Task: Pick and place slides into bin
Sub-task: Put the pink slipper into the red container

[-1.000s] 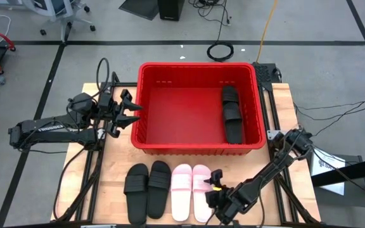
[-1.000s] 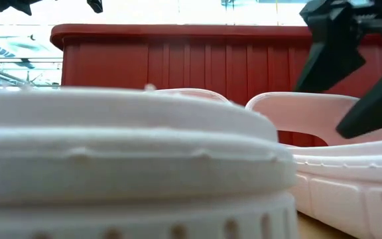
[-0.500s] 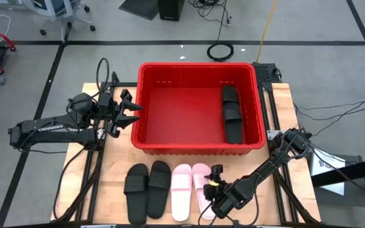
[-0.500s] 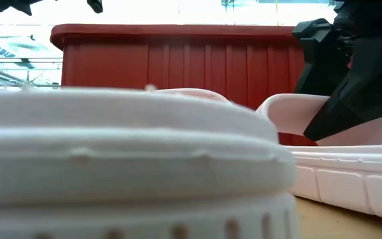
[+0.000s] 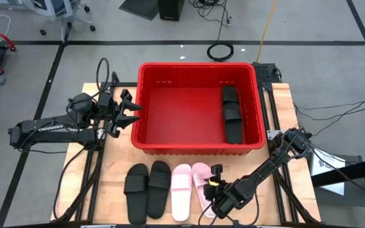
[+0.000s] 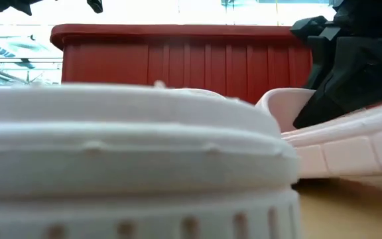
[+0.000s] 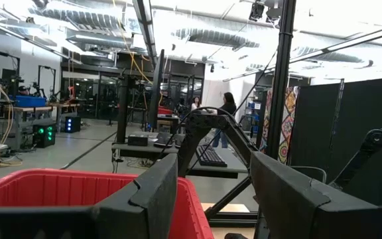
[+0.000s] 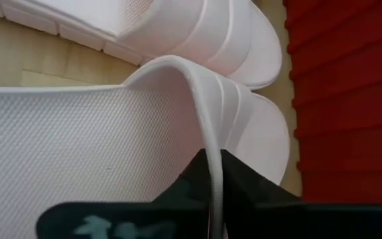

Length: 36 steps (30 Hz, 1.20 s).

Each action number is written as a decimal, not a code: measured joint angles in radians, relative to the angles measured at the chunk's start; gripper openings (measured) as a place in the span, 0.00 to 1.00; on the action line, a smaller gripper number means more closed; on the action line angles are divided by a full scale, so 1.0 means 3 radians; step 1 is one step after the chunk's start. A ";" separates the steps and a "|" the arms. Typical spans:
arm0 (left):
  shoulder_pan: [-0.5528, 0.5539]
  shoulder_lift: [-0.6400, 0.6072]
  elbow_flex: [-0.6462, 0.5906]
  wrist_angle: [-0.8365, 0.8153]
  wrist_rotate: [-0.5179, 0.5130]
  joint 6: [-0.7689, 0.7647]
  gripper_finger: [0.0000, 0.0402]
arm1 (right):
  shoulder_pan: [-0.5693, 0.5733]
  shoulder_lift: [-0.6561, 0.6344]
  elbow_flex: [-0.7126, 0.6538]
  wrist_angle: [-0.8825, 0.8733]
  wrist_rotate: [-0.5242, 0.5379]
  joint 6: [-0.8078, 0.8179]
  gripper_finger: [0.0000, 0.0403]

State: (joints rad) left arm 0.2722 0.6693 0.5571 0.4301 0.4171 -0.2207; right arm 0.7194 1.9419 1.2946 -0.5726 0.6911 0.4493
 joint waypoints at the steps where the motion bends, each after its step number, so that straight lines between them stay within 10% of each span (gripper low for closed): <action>1: 0.0000 -0.0001 0.0000 0.0000 0.0000 0.0000 0.49 | -0.0004 -0.0001 0.0000 0.0001 -0.0036 -0.0003 0.03; 25: 0.0001 0.0000 0.0000 -0.0001 0.0000 0.0022 0.49 | -0.0068 -0.0656 -0.0005 -0.0377 -0.0424 -0.0151 0.02; 36: 0.0001 -0.0001 0.0000 0.0000 0.0000 0.0027 0.49 | -0.0147 -0.1277 -0.0005 0.0082 -0.0609 -0.1082 0.01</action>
State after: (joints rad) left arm 0.2724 0.6691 0.5571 0.4300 0.4171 -0.2127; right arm 0.6754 1.5589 1.2930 -0.5478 0.5082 0.1246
